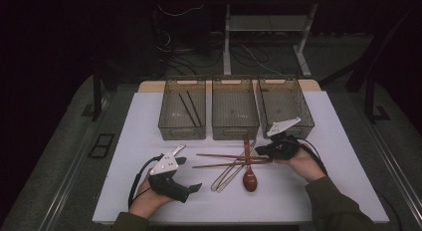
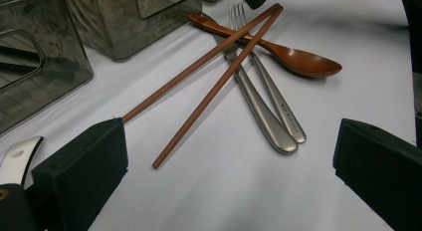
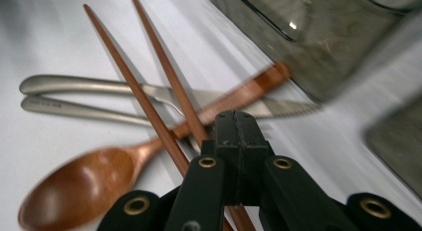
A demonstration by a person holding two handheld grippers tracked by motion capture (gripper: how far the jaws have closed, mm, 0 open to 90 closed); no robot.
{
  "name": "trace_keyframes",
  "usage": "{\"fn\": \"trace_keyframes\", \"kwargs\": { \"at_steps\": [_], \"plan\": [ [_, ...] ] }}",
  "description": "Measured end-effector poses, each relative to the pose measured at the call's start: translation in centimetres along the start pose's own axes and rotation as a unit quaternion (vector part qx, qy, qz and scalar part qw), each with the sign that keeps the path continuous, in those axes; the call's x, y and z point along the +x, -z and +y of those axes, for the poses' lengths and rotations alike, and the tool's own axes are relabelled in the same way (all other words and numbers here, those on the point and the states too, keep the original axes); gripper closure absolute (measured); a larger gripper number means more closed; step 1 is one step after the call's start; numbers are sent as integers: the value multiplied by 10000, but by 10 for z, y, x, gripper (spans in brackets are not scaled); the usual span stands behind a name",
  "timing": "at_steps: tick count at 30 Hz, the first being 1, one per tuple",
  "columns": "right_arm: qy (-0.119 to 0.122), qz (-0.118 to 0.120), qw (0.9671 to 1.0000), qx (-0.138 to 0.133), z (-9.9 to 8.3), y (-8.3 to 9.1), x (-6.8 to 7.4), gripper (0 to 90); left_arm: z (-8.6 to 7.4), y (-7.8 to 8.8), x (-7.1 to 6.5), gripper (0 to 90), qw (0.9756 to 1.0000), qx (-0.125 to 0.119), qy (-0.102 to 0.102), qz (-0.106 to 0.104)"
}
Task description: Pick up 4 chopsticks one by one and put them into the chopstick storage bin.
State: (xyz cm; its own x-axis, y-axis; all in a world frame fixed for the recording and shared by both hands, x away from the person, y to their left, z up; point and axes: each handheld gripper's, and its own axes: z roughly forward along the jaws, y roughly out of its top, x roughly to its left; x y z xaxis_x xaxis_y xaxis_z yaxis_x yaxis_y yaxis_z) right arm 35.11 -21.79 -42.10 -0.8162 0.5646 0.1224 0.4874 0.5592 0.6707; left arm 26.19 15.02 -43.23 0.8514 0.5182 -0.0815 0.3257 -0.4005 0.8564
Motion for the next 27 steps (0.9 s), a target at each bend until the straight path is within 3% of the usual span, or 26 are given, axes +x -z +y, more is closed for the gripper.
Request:
{"fn": "trace_keyframes", "kwargs": {
  "at_steps": [7, 11, 27],
  "plan": [
    [97, 56, 9999, 79, 18, -20, 10, 892, 0, 0, 0, 1, 10000, -32, 9, -2],
    [114, 37, 9998, 185, 19, -27, 11, 892, -1, 0, 0, 1, 10000, -31, 11, -2],
    [173, 154, 9991, 363, 13, -26, 16, 892, 0, 0, 0, 1, 10000, -33, 11, -3]
  ]
}}
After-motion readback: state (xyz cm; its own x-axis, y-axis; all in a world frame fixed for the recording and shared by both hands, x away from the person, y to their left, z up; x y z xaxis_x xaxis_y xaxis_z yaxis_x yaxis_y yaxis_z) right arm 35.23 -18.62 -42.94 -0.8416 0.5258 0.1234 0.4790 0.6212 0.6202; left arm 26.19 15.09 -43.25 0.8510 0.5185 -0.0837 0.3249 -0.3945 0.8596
